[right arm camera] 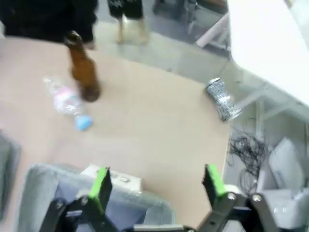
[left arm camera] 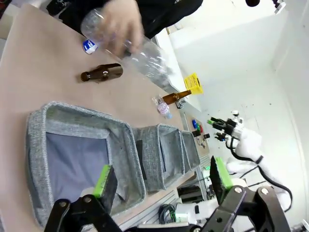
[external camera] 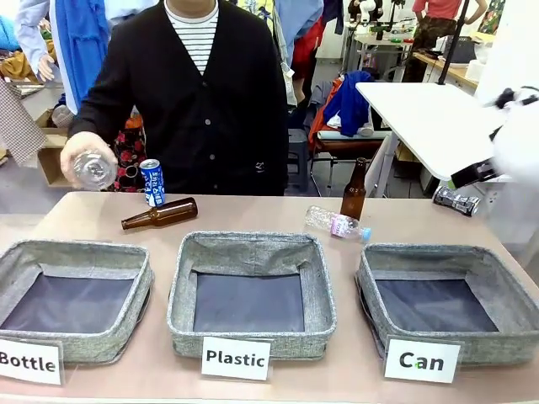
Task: Sort the can waste into the basket.
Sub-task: Pick up the can waste from the table and place it in the right Fabric basket.
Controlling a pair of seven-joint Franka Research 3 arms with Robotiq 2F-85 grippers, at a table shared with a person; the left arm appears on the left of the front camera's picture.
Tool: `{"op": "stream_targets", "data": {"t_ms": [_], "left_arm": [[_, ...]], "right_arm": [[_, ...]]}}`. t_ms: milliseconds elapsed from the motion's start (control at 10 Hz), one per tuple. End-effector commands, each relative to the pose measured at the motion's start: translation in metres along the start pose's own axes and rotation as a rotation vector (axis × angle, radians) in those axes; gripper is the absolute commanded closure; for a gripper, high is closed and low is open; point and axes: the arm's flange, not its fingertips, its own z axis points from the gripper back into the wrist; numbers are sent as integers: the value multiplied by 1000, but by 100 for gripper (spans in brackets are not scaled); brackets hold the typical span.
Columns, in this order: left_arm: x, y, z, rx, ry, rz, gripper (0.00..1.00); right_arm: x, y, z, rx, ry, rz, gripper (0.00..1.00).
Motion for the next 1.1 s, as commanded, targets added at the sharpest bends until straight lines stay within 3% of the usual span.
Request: {"op": "stream_targets", "data": {"t_ms": [0,200,500,600,800,900,1000], "left_arm": [[1,0,0,-21,-15,-24,0],[1,0,0,-21,-15,-24,0],[1,0,0,-21,-15,-24,0],[1,0,0,-21,-15,-24,0],[1,0,0,-21,-15,-24,0],[1,0,0,-21,-15,-24,0],[1,0,0,-21,-15,-24,0]], "right_arm": [[19,-24,-31,-293,175,67,0],[25,-58,-56,-297,237,46,0],[2,-99,-40,-72,258,-68,0],[-1,-100,-40,-238,247,27,0],[-1,-100,-40,-238,247,27,0],[0,-103,-51,-180,269,11,0],[5,-96,-59,-119,301,154,0]]}}
